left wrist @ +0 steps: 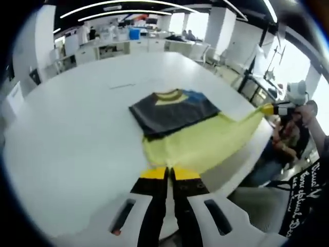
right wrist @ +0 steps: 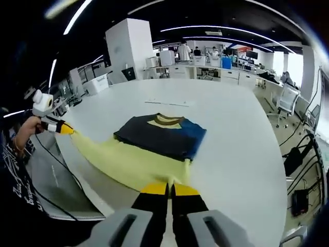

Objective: Fold the garment on the visible template until the final outline fits inside the template.

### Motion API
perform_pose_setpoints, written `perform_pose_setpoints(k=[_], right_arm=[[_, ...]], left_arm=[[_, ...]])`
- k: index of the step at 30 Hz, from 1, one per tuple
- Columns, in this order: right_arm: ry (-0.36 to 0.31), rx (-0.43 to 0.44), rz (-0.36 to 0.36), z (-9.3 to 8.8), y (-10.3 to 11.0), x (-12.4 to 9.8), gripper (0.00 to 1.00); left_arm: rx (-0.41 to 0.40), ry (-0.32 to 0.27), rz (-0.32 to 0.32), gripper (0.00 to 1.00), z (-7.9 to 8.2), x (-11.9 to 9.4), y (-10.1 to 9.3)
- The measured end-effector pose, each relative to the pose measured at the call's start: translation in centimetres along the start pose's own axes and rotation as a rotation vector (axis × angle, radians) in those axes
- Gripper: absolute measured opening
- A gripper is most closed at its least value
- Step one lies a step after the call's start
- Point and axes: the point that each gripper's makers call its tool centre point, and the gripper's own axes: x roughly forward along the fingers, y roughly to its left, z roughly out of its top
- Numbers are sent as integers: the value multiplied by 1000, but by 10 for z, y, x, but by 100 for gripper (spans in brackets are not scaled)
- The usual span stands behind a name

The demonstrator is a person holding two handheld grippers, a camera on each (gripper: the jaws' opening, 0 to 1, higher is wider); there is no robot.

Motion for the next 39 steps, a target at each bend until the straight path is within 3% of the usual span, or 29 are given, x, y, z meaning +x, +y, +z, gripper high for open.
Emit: perform_pose_setpoints(k=[10,22,27,39], right_arm=[[-60,-47,-16,46,-10,9,0],[-96,-88,-40,95,-34,42,0],[-95,-114,-48,108,-45,54,0],[-108,-82,-105,129,-73,90,0]], left_arm=[[10,-84,36,0,46,11,19],[13,-168,88,0,96,34,46],[11,-188,95,0,114,48,57],[-36,-216,123,0,144,93,81]])
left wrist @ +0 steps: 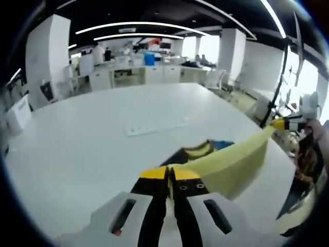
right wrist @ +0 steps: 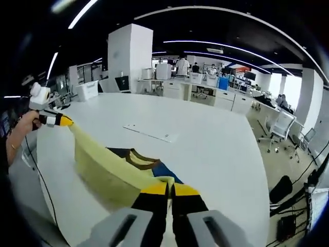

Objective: Fold the garment on the visible template until the final outline fits inside the template.

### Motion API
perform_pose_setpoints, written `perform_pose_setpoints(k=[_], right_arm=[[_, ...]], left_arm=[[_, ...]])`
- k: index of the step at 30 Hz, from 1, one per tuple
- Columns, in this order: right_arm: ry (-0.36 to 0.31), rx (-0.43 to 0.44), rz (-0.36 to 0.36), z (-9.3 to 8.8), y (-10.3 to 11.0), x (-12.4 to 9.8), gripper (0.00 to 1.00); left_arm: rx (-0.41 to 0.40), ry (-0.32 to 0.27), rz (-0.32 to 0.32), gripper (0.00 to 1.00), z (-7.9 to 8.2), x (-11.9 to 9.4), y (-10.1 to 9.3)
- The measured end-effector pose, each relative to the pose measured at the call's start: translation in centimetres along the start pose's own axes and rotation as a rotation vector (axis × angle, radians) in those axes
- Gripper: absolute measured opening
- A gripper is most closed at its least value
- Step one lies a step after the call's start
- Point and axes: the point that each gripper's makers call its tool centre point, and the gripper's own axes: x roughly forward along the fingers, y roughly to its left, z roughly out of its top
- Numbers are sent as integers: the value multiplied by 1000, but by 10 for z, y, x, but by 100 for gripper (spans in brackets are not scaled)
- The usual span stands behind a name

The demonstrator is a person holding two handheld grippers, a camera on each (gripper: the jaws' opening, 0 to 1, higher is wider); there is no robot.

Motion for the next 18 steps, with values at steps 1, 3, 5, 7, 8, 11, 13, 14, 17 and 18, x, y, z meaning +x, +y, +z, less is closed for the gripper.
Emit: perform_pose_setpoints(k=[1,3,5,7,8,11,13,14,17,18], right_arm=[[-2,7,-1,1,-1,5,0],[-1,12,-7,3,-4,13,0],[1,12,-14,4,-6,21,0],[11,12,-23,3,-9,29,0],[19,14,-29,1,-12,35,0],[30,35,-46,-1,-19,45,0],[29,42,-53,-2,-22,52,0],[32,44,-54,-3,-23,57,0],[42,39,-57,-7,-26,71,0],[47,41,-56,-9,-27,75,0]], left_arm=[[-6,3,5,0,1,6,2],[-12,-3,10,0,3,13,6],[-19,-5,17,0,5,22,10],[-29,-5,17,0,5,31,12],[-31,-9,15,0,6,38,13],[-30,-8,16,0,7,50,14],[-23,4,30,0,5,60,17],[-26,7,31,0,4,63,17],[-31,10,48,0,0,74,23],[-32,12,49,0,-2,78,24]])
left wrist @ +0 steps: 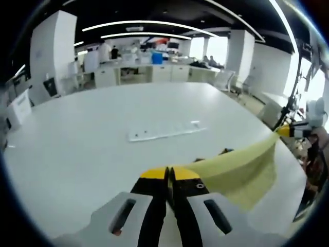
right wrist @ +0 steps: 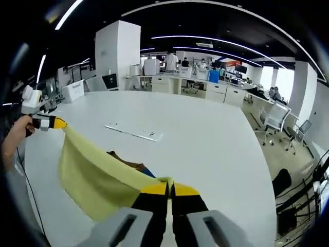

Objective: Fold the garment on the visible template until the final outline fits inside the template.

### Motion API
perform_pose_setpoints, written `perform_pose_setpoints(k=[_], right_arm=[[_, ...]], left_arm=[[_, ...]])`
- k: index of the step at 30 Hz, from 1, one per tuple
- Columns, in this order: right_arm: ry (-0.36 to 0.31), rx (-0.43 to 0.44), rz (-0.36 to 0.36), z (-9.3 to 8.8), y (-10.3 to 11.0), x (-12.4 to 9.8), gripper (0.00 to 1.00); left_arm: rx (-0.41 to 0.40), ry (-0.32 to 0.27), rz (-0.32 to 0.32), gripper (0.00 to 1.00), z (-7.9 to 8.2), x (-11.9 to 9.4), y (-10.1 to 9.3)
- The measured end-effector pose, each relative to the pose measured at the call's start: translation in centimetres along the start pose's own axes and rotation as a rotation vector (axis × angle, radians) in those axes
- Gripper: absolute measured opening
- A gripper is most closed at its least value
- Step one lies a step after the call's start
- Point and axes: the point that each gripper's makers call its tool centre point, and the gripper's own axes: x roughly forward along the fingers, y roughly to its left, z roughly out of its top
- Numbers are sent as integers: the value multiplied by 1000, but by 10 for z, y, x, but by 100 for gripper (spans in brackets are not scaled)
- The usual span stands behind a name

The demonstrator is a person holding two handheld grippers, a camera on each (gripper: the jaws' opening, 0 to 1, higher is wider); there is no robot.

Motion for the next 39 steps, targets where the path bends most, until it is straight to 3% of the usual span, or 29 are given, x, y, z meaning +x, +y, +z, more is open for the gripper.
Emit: perform_pose_setpoints(k=[9,15,18,23,28,35,39], right_arm=[[40,12,-2,-15,-7,46,0],[85,-7,-6,-30,-10,73,0],[94,46,-16,-38,-14,84,0],[105,31,-13,-43,-15,97,0],[117,54,-17,-50,-17,106,0],[146,69,-16,-60,-15,112,0],[152,57,-7,-63,-14,114,0]], left_arm=[[-70,68,44,0,-35,38,16],[-69,69,48,0,-49,57,21],[-64,77,54,0,-55,66,24],[-51,72,57,0,-56,78,27],[-62,104,60,0,-64,89,29],[-49,122,67,0,-75,92,29],[12,137,70,0,-79,95,27]])
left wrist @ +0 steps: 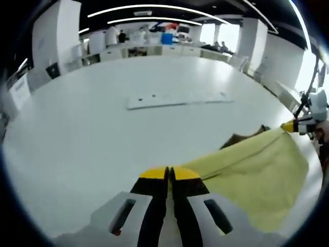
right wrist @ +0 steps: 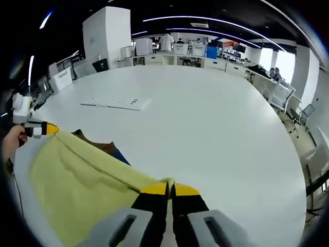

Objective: Fold the garment on the visible template until the final outline fits inside the template.

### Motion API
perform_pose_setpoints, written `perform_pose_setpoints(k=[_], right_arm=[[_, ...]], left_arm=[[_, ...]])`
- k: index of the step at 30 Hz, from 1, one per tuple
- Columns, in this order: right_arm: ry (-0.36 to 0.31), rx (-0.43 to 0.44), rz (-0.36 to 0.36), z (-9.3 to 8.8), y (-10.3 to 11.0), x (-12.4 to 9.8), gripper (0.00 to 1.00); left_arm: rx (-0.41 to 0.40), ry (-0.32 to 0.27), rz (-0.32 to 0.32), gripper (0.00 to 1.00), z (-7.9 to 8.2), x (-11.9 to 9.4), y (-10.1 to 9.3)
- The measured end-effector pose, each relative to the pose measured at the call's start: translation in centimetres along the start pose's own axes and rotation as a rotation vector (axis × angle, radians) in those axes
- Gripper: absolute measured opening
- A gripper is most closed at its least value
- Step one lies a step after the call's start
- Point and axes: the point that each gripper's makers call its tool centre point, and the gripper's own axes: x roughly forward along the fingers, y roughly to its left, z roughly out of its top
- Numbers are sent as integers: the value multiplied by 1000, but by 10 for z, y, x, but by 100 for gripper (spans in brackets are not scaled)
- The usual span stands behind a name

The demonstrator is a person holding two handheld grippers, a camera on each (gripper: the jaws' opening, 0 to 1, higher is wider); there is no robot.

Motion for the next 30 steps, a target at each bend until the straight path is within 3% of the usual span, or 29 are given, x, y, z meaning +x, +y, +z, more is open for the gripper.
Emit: perform_pose_setpoints(k=[3,4,6,7,9,11,16,18,19,23,26,30], right_arm=[[-16,-30,3,2,1,-2,0],[-25,-52,8,4,1,-3,1],[-49,-54,29,8,4,-6,7],[-77,-66,71,13,10,-8,11],[-88,-92,89,15,11,-12,22],[-98,-177,93,17,12,-15,28],[-84,-330,103,15,13,-20,29],[-55,-356,78,9,8,-18,29],[-47,-350,78,6,6,-15,29],[-51,-280,51,7,-2,-7,26],[-93,-218,39,17,-4,-1,27],[-101,-170,8,22,-11,5,26]], left_arm=[[92,-3,-2,0,2,-1,-1],[161,-19,-41,1,6,-2,-7],[210,-48,-58,6,11,-5,-9],[234,-56,-95,12,11,-6,-13],[241,-59,-159,21,10,-10,-20],[278,-83,-217,23,11,-13,-26],[429,-71,-279,26,2,-17,-30],[441,-56,-278,27,-2,-15,-29],[484,-51,-270,27,-3,-13,-27],[503,-46,-233,27,-2,-4,-24],[490,-79,-213,26,7,4,-23],[433,-80,-158,23,14,14,-12]])
